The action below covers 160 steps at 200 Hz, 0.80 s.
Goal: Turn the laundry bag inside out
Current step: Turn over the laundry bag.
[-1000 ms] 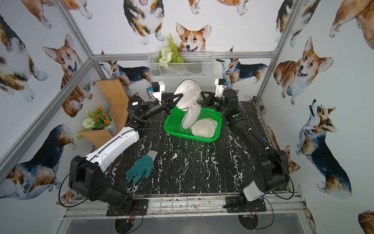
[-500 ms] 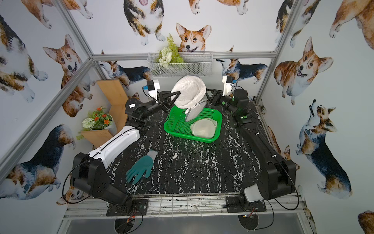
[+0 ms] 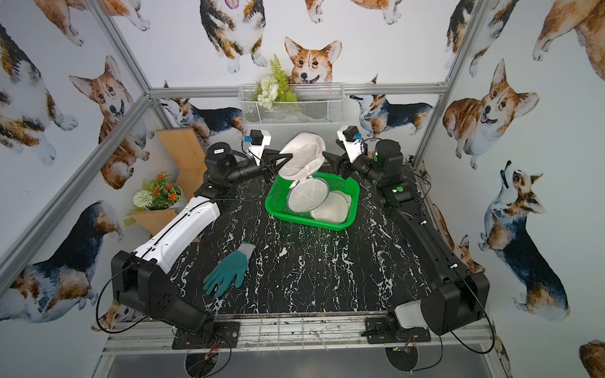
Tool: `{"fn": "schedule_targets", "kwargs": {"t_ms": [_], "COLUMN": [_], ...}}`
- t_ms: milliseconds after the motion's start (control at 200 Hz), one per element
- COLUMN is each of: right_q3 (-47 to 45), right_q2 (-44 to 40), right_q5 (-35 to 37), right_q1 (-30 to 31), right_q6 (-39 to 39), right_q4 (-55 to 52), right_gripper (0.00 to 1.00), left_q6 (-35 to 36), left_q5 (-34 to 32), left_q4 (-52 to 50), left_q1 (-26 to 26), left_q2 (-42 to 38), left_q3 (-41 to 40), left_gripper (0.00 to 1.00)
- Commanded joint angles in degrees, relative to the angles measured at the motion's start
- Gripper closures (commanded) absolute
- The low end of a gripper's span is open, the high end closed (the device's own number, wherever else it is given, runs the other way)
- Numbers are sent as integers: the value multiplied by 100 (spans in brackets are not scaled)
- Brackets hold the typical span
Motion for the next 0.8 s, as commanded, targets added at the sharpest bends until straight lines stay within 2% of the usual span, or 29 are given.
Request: {"fn": "schedule_targets", "kwargs": {"t_ms": [0,20,210,295,420,571,796], "right_q3": [321,402,732,631,14,-423,-137], "right_q2": [207,276,577,524,214,47,433], "right_q5": [280,257,14,-188,-319,-430,-543], "right_q1": [167,187,277,295,304,381,484], "right_q6": [-1073,-1100,-1382,-1329,-1264,-1101,-1054], "right_q4": [-257,-296,-397,-369,-56,85,416], "right_gripper": [36,36,62,66,72,74,69], "left_q6": [517,514,526,514,442,325,587], "left_q5": [128,149,138,31,-68,-56,126], "left_q4": [-670,-690,-798,-825,-828,-746,-1073], "left_q1": [33,29,31,31,34,30,30], "left_q2": [-28,-26,-44,-61,-37,-1,3], "left_q3": [119,140,216,231,293,336,443], "left_gripper": [100,100,100,100,100,100,100]}}
